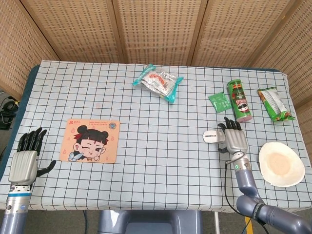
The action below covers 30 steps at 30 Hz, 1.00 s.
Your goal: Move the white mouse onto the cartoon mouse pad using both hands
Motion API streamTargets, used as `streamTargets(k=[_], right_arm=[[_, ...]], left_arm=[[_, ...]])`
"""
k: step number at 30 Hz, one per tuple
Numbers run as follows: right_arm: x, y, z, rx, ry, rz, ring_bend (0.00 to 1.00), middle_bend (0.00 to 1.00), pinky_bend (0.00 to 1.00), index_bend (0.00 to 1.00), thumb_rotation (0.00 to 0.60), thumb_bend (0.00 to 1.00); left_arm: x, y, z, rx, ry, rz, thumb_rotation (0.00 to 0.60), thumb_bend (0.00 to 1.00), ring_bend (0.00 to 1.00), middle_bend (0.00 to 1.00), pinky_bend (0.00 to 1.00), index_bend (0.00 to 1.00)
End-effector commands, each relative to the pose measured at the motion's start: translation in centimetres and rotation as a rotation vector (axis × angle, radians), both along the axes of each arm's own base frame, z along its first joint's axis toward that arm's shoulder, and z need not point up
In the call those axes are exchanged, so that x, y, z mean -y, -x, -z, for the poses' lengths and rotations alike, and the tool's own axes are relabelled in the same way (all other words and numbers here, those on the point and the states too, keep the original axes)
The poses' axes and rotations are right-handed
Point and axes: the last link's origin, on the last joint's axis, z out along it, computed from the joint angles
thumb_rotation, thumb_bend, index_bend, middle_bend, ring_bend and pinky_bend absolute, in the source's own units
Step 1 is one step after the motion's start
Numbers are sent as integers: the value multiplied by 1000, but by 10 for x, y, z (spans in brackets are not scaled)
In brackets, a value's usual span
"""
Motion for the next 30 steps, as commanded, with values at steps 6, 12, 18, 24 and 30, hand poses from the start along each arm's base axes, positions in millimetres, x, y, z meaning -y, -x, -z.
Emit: streamTargets(k=[6, 12, 18, 24, 30], right_arm=[[3, 2, 9, 3, -18, 9, 0, 40, 16, 258, 600, 325], [11, 4, 15, -4, -25, 18, 0, 45, 19, 263, 600, 337], [18, 5, 20, -20, -34, 22, 0, 56, 25, 283, 600, 409], [21, 5, 23, -25, -3, 18, 79, 214, 153, 440, 600, 510], [24, -13, 24, -8, 38, -52, 339, 438, 406, 618, 600, 526]], left_arm=[[0, 0, -1, 0, -7, 0, 600, 226, 0, 0, 0, 0], [-1, 0, 1, -4, 0, 0, 600, 226, 0, 0, 0, 0], [-3, 1, 1, -5, -4, -4, 600, 225, 0, 0, 0, 0], [-4, 2, 2, -5, -5, -3, 600, 225, 0, 0, 0, 0], [-5, 2, 3, -3, -4, -2, 600, 225, 0, 0, 0, 0]])
